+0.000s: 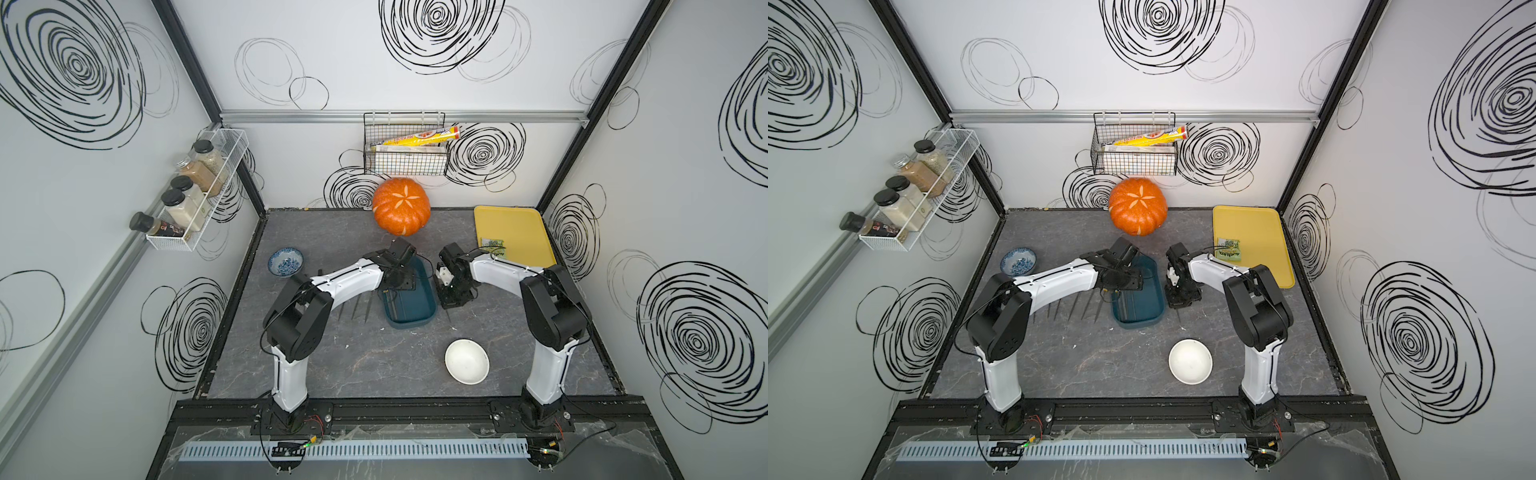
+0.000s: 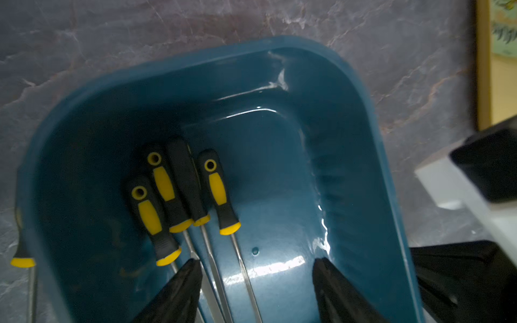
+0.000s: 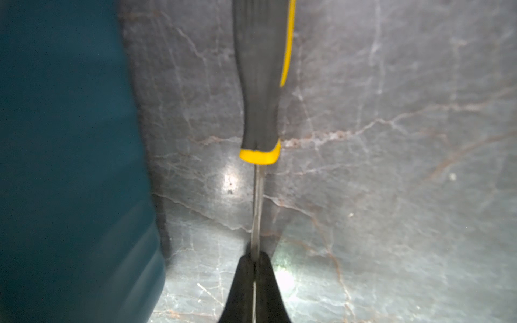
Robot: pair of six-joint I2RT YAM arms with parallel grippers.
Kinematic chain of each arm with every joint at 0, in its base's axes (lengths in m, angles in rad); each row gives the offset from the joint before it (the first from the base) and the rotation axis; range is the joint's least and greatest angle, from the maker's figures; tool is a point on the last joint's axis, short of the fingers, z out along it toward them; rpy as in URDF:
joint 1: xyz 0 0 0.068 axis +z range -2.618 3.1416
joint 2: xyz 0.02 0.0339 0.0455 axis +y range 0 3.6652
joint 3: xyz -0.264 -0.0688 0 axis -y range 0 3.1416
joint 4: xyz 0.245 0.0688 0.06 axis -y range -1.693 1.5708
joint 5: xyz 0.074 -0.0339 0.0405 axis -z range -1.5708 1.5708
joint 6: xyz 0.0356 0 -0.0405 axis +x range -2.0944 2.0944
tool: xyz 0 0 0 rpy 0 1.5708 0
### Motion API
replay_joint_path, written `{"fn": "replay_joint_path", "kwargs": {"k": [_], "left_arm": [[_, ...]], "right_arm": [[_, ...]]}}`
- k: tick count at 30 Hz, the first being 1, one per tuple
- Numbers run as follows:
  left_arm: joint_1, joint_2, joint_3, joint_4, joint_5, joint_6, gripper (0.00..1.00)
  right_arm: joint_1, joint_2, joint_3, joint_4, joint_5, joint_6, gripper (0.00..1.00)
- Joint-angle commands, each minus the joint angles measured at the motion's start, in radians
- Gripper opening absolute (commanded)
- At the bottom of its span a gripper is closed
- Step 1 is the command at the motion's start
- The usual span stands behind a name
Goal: Take the file tool out of the storage box
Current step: Place the file tool at the center of the board, then pick up the file tool from the storage box.
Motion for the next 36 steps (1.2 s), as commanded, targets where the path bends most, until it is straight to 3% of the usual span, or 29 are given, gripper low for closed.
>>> {"fn": "replay_joint_path", "kwargs": {"k": [1,5,8,13,16,20,28,31,36], "left_arm": [[-0.005,0.048,0.048,-0.060,-0.044,0.004,0.69],[-0.002,0.113,0.092,-0.078,-0.050,0.001,0.62],[-0.003,0.146,0.125,-0.095,-0.097,-0.010,0.59],[0.010,0.196,0.150,-0.081,-0.075,-0.004,0.56],[0.006,0.222,0.164,-0.075,-0.048,0.007,0.47],[0.004,0.262,0.199,-0.092,-0.050,0.009,0.23],[-0.001,0.228,0.184,-0.076,-0.055,0.009,0.23],[0.007,0.203,0.177,-0.064,-0.064,0.015,0.10],[0.013,0.163,0.141,-0.027,-0.044,0.019,0.10]], "right_arm": [[0.000,0.025,-0.023,-0.001,0.025,-0.004,0.23],[-0.001,-0.023,-0.048,0.030,0.014,-0.004,0.31],[0.000,-0.071,-0.066,0.055,0.011,0.001,0.32],[0.000,-0.158,-0.091,0.066,0.035,0.008,0.31],[0.000,-0.217,-0.110,0.073,0.046,0.016,0.31],[0.000,-0.273,-0.134,0.093,0.058,0.025,0.31],[0.000,-0.301,-0.170,0.138,0.050,0.028,0.30],[0.000,-0.311,-0.175,0.158,0.048,0.030,0.30],[-0.001,-0.317,-0.177,0.164,0.044,0.031,0.29]]}}
